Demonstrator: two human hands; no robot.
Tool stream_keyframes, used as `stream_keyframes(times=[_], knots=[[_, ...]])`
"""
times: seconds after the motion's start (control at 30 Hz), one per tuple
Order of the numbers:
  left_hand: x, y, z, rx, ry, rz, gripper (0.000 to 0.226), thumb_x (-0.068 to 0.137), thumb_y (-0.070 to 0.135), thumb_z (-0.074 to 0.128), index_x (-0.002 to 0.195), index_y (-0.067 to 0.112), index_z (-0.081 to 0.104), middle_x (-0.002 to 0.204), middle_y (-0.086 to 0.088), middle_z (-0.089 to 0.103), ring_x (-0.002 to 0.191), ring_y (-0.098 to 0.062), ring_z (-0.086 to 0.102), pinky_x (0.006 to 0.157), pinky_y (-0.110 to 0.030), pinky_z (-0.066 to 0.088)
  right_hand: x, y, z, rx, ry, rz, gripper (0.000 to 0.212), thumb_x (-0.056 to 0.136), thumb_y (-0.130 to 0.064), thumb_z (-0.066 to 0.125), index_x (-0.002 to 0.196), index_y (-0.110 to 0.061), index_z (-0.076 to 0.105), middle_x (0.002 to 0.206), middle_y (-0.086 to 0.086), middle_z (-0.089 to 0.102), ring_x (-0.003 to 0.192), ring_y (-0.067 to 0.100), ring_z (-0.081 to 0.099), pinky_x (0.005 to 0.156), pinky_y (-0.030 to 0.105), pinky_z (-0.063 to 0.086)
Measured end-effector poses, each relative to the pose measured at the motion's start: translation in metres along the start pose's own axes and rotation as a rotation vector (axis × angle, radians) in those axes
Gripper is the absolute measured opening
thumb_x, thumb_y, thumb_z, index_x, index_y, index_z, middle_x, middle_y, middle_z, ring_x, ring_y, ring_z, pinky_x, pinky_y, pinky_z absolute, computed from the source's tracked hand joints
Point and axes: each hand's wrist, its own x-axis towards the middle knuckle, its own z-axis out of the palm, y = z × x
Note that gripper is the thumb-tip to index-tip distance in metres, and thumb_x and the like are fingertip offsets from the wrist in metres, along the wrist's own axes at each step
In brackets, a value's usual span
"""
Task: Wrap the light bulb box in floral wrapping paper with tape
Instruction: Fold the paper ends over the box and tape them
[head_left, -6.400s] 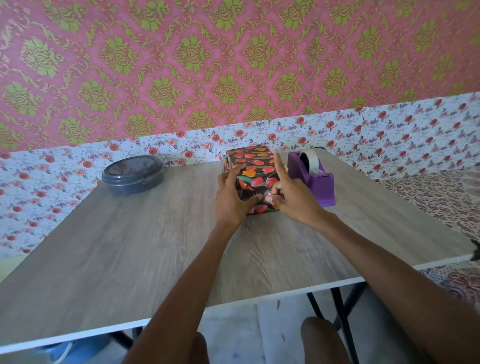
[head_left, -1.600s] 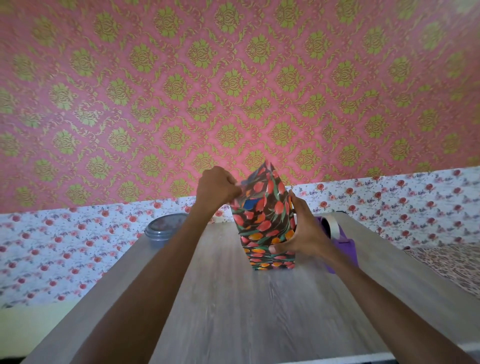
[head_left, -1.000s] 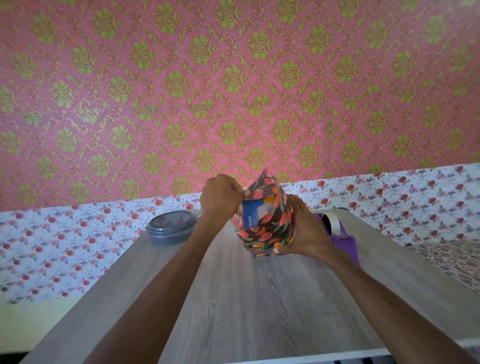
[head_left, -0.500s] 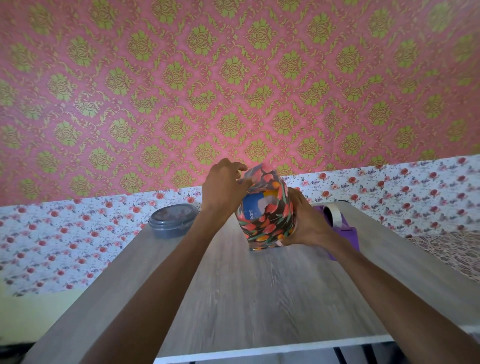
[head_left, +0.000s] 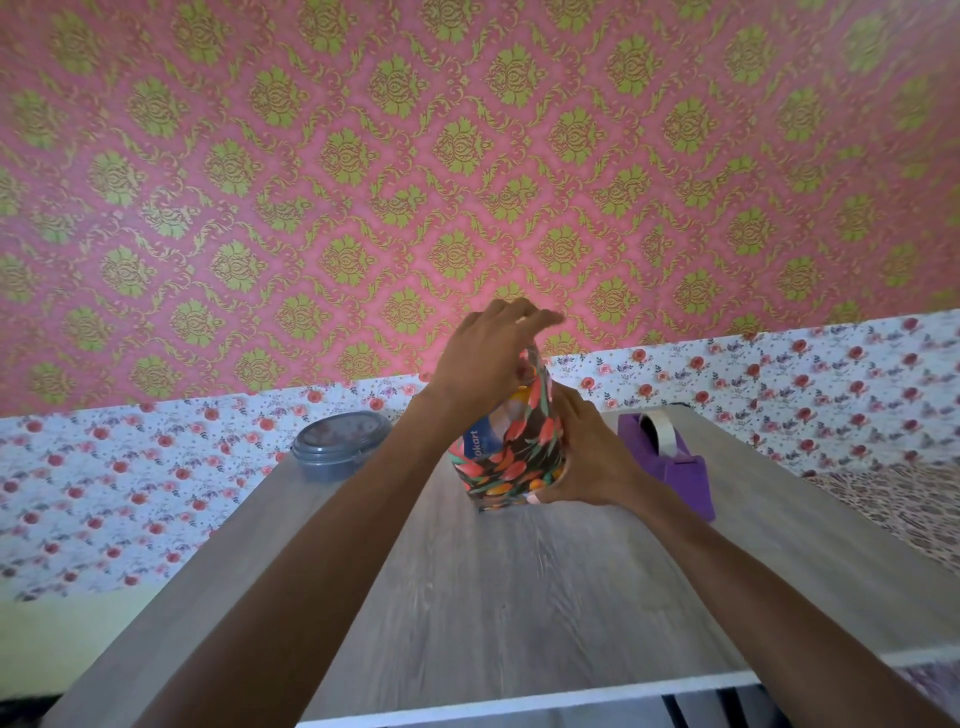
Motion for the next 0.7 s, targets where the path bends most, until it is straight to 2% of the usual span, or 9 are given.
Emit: stream_keyframes(times=[0.1, 0.17, 0.3, 0.4, 0.47, 0.53, 0.6, 0.67, 0.7], knots=[[0.004, -0.001, 0.001, -0.060, 0.051, 0.015, 0.035, 0.076, -0.007, 0.060, 0.086, 0.023, 0.075, 0.087, 0.005, 0.070, 0.088, -0.021, 0.060, 0.069, -0.036, 0.050, -0.006, -0.004, 0.005, 0.067, -0.032, -0.027, 0.147, 0.044, -0.061, 0.090, 0.155, -0.022, 0.002, 0.161, -0.003, 0.009, 0.146, 0.019, 0.014, 0.117, 0.039, 0.024], [0.006, -0.005, -0.001, -0.177, 0.094, -0.049, 0.036, 0.073, -0.009, 0.057, 0.079, 0.022, 0.075, 0.084, 0.007, 0.070, 0.082, -0.016, 0.062, 0.062, -0.032, 0.050, -0.009, -0.003, 0.010, 0.181, -0.040, -0.020, 0.151, 0.045, -0.060, 0.091, 0.155, -0.025, -0.006, 0.163, -0.007, -0.002, 0.150, 0.014, 0.003, 0.121, 0.040, 0.016], [0.001, -0.011, -0.001, -0.298, 0.112, -0.063, 0.040, 0.069, -0.010, 0.053, 0.079, 0.021, 0.077, 0.086, 0.006, 0.072, 0.081, -0.016, 0.065, 0.061, -0.035, 0.052, -0.010, 0.000, 0.014, 0.335, -0.013, 0.014, 0.145, 0.053, -0.055, 0.091, 0.152, -0.038, -0.014, 0.163, -0.011, -0.005, 0.151, 0.009, 0.002, 0.121, 0.049, 0.019], [-0.003, -0.017, -0.003, -0.373, 0.123, -0.081, 0.041, 0.066, -0.009, 0.050, 0.077, 0.019, 0.077, 0.084, 0.005, 0.072, 0.081, -0.018, 0.065, 0.064, -0.039, 0.054, -0.008, 0.001, 0.012, 0.304, -0.076, -0.015, 0.145, 0.053, -0.050, 0.093, 0.148, -0.047, -0.017, 0.162, -0.017, -0.008, 0.151, 0.009, 0.001, 0.122, 0.047, 0.017], [-0.004, -0.023, -0.003, -0.400, 0.133, -0.099, 0.040, 0.067, -0.007, 0.048, 0.078, 0.018, 0.078, 0.084, 0.003, 0.073, 0.083, -0.019, 0.066, 0.068, -0.041, 0.055, -0.006, 0.001, 0.010, 0.278, -0.110, -0.047, 0.148, 0.053, -0.050, 0.092, 0.151, -0.040, -0.017, 0.161, -0.018, -0.009, 0.151, 0.011, 0.000, 0.122, 0.047, 0.018], [-0.005, -0.026, -0.006, -0.413, 0.130, -0.104, 0.039, 0.070, -0.009, 0.050, 0.081, 0.015, 0.078, 0.087, 0.001, 0.073, 0.086, -0.021, 0.066, 0.073, -0.042, 0.055, -0.002, 0.000, 0.010, 0.295, -0.073, -0.042, 0.146, 0.054, -0.056, 0.090, 0.154, -0.032, -0.013, 0.161, -0.016, 0.000, 0.150, 0.014, 0.010, 0.119, 0.050, 0.025], [-0.007, -0.023, -0.012, -0.355, 0.131, -0.089, 0.036, 0.075, -0.010, 0.053, 0.091, 0.014, 0.076, 0.097, -0.002, 0.073, 0.097, -0.023, 0.063, 0.084, -0.042, 0.054, 0.002, -0.002, 0.012, 0.297, -0.015, -0.022, 0.143, 0.052, -0.058, 0.089, 0.156, -0.028, -0.004, 0.157, -0.013, 0.012, 0.146, 0.016, 0.021, 0.114, 0.051, 0.032], [-0.011, -0.018, -0.020, -0.252, 0.187, -0.090, 0.031, 0.085, -0.002, 0.061, 0.110, 0.013, 0.068, 0.115, -0.004, 0.065, 0.110, -0.021, 0.056, 0.096, -0.031, 0.043, 0.005, 0.000, 0.015, 0.308, 0.028, -0.006, 0.136, 0.051, -0.050, 0.092, 0.155, -0.026, 0.008, 0.152, -0.009, 0.020, 0.141, 0.016, 0.029, 0.110, 0.050, 0.039], [-0.014, -0.014, -0.024, -0.237, 0.259, -0.098, 0.026, 0.088, 0.006, 0.063, 0.113, 0.013, 0.063, 0.117, -0.003, 0.061, 0.107, -0.019, 0.054, 0.092, -0.025, 0.041, 0.006, 0.004, 0.016, 0.321, 0.045, 0.008, 0.133, 0.050, -0.044, 0.094, 0.154, -0.024, 0.013, 0.149, -0.008, 0.022, 0.137, 0.014, 0.034, 0.108, 0.048, 0.041]])
